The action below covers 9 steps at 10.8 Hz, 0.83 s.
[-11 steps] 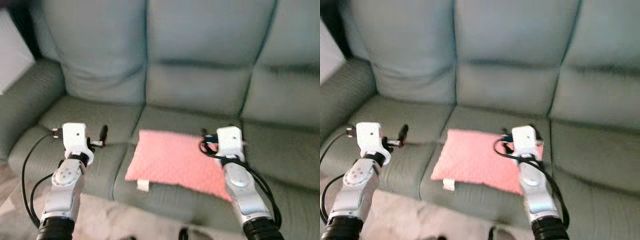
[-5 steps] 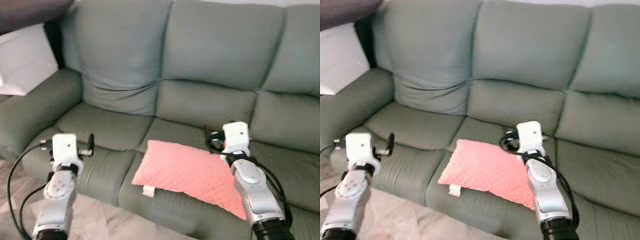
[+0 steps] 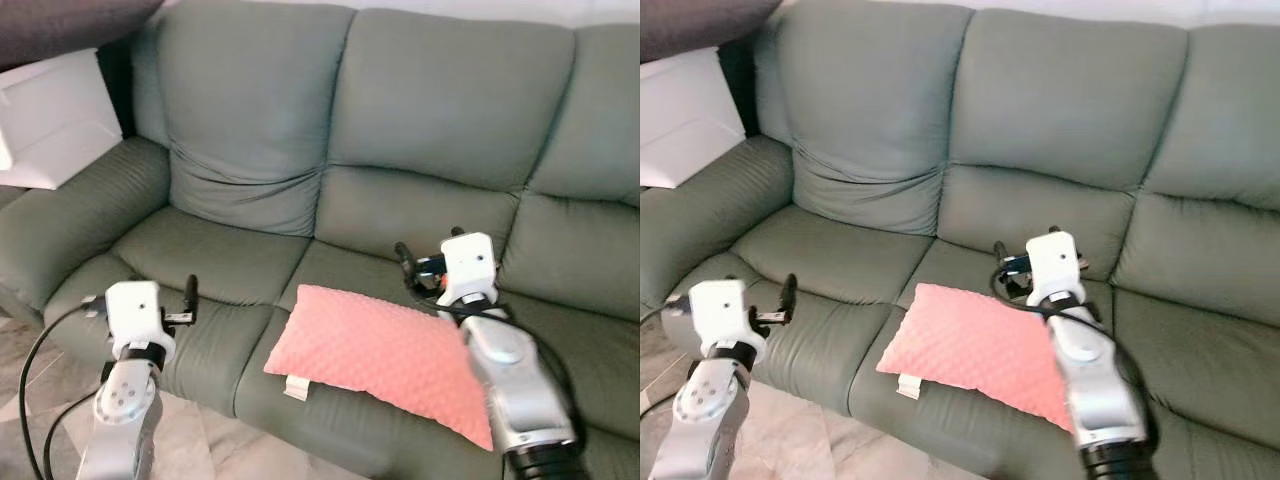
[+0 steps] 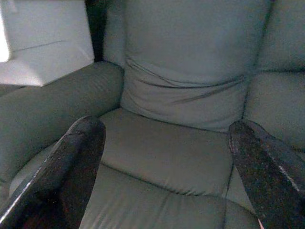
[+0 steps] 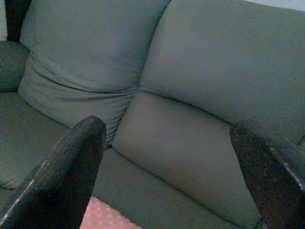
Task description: Move the pillow to the sofa
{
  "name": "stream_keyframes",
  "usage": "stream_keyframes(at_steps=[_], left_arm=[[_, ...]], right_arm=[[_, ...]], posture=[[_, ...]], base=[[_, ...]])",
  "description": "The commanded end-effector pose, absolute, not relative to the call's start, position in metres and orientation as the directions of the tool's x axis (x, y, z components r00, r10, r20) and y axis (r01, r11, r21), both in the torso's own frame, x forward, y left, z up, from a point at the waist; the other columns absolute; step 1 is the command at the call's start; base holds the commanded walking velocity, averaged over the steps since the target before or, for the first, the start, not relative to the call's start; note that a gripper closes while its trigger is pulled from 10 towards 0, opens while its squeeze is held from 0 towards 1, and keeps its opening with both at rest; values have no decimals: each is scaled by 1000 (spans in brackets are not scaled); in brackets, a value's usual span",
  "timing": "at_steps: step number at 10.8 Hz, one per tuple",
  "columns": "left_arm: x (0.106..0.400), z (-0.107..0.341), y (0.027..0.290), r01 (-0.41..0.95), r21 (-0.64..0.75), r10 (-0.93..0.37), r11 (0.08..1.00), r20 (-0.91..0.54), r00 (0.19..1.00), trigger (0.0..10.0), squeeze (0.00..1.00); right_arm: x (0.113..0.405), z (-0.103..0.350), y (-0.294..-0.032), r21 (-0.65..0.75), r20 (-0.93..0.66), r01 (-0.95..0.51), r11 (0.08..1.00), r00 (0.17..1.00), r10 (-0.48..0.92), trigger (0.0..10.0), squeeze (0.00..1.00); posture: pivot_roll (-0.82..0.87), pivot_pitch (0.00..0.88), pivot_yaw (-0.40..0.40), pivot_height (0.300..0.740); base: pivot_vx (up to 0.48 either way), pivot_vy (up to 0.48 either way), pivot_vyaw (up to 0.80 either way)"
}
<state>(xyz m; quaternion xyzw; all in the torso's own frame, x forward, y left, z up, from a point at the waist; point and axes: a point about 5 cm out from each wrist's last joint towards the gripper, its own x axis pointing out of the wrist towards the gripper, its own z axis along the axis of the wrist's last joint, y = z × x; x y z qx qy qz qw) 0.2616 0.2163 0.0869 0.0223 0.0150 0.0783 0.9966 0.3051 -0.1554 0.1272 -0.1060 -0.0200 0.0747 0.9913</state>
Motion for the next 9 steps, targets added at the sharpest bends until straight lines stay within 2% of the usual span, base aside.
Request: stream_keyframes(at_steps=[1, 3, 5, 7, 8, 9], left_arm=[[260, 91, 224, -216, 32, 216, 976, -18, 976, 10000, 0], [270, 93, 222, -227, 9, 227, 974, -21, 974, 10000, 0], [279, 98, 222, -217, -5, 216, 976, -27, 976, 10000, 0], [279, 101, 224, -244, 7, 244, 970, -35, 969, 10000, 0], [277, 100, 222, -202, -29, 201, 979, -33, 979, 10000, 0], [276, 99, 223, -220, -23, 219, 975, -37, 975, 10000, 0]], right_arm=[[303, 132, -157, -204, 45, -89, 975, 994, 100, 10000, 0], [302, 128, -152, -171, 25, -57, 984, 998, 62, 10000, 0], [302, 132, -145, -206, 45, -105, 973, 992, 116, 10000, 0], [309, 135, -159, -201, 38, -79, 976, 995, 88, 10000, 0], [310, 137, -160, -199, 40, -75, 977, 996, 84, 10000, 0], [309, 138, -156, -195, 42, -86, 977, 994, 96, 10000, 0]], posture=[[-74, 0, 19, 740], [-85, 0, 19, 740], [-94, 0, 20, 740], [-90, 0, 9, 740], [-90, 0, 7, 740], [-89, 0, 7, 740]], base=[[0, 0, 800], [0, 0, 800], [0, 0, 800], [0, 0, 800], [0, 0, 800], [0, 0, 800]])
